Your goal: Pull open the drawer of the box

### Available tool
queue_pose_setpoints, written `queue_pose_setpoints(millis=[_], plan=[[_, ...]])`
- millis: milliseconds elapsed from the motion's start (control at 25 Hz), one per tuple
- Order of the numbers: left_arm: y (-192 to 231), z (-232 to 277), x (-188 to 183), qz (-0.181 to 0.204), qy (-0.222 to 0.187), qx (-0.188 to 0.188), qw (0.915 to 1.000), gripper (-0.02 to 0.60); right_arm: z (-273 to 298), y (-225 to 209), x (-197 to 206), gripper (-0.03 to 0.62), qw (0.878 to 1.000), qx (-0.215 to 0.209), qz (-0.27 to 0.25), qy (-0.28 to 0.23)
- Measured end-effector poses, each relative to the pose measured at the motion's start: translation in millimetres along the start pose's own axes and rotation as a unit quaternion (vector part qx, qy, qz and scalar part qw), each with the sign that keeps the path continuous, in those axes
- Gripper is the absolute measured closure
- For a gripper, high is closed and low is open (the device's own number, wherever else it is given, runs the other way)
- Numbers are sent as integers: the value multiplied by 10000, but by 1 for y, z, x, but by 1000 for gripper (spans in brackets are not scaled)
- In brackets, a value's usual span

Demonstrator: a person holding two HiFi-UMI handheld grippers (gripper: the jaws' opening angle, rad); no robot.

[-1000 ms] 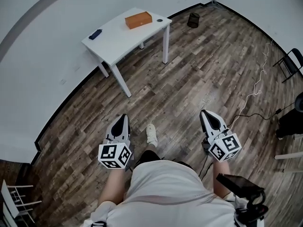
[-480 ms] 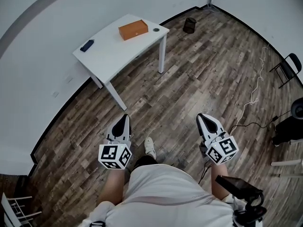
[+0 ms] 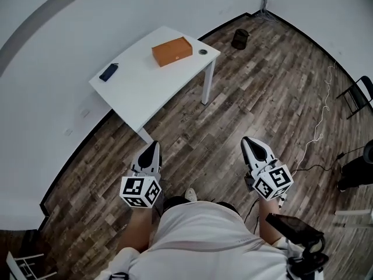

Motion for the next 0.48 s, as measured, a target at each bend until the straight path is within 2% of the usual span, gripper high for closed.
queue_pose_setpoints(millis=[160,320,480], plan=[[18,44,-16,58,3,229,9997,570,29,-13,0,595,9999,140,39,69],[25,75,-13,8,169,510,9986,570,45,-27,1,595,9993,324,102,139],[31,106,-7,-89,277,589,9978,571,68,-44,3,595,9993,241,85,273]])
Point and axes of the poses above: the fingertips, and each gripper's own axes: z forward along the fingers, y to its left, x out of its underside, the point moved 10 cm from there along -z, backward along the fingers, and after that the axes turned 2 degrees about -z, right-handed, at the moved point
